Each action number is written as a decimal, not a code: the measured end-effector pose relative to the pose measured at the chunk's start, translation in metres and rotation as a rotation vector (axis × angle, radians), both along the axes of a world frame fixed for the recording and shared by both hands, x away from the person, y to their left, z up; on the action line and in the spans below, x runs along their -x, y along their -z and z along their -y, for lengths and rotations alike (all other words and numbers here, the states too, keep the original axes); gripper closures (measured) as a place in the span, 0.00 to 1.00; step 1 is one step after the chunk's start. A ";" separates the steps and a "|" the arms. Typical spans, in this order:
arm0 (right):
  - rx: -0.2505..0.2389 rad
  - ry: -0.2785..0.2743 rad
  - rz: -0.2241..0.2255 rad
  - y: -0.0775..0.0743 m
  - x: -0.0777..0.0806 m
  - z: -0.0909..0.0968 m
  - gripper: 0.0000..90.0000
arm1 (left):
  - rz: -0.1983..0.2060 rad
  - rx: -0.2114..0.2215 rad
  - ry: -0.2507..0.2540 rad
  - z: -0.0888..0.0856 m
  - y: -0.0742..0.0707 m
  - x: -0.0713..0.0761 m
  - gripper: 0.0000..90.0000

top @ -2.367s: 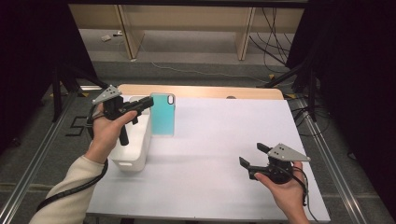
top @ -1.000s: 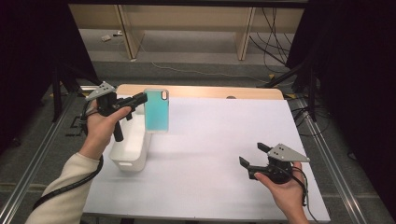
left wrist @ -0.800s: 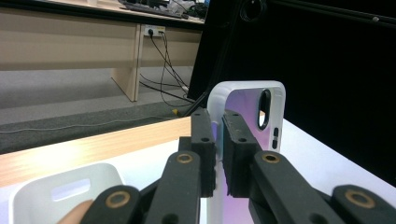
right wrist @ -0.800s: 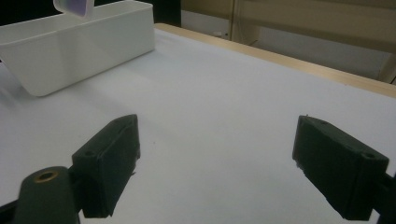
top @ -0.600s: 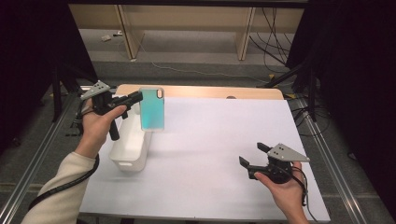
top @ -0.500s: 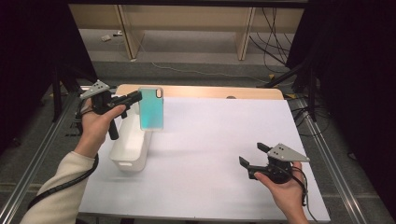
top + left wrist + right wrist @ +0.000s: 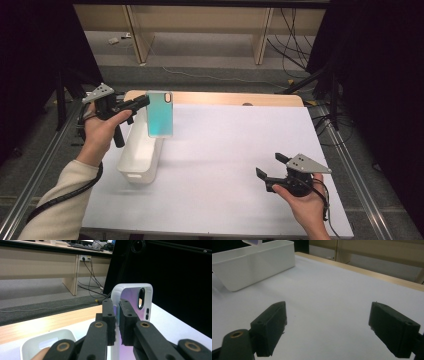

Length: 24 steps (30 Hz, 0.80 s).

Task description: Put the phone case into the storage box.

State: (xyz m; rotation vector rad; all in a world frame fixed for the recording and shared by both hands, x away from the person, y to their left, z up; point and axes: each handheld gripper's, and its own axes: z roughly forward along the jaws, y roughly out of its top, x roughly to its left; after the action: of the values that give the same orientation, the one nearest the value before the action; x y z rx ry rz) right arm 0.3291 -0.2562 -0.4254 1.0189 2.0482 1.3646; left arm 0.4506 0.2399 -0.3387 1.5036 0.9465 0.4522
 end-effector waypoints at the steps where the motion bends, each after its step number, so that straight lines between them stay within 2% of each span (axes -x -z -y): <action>1: 0.001 -0.001 -0.002 0.000 0.000 0.000 0.18 | 0.000 -0.002 0.000 -0.001 0.000 0.000 0.93; 15: -0.006 0.000 0.000 0.000 0.000 0.000 0.18 | -0.003 -0.006 -0.020 -0.010 0.002 -0.005 0.93; 18: -0.021 -0.003 0.003 0.001 0.000 0.000 0.18 | -0.001 -0.005 -0.023 -0.012 0.002 -0.006 0.93; 20: -0.009 0.004 0.000 0.000 0.000 0.000 0.18 | -0.004 -0.006 -0.027 -0.014 0.002 -0.007 0.93; 21: -0.025 -0.005 0.002 0.001 0.000 0.000 0.18 | -0.004 -0.004 -0.028 -0.014 0.002 -0.007 0.93; 24: -0.012 0.000 -0.003 0.000 0.000 0.000 0.18 | -0.005 -0.009 -0.031 -0.016 0.001 -0.008 0.93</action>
State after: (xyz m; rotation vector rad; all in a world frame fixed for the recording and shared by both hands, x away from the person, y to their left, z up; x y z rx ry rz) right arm 0.3288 -0.2560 -0.4259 1.0265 2.0446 1.3781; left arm 0.4589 0.2554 -0.3400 1.5003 0.9741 0.4753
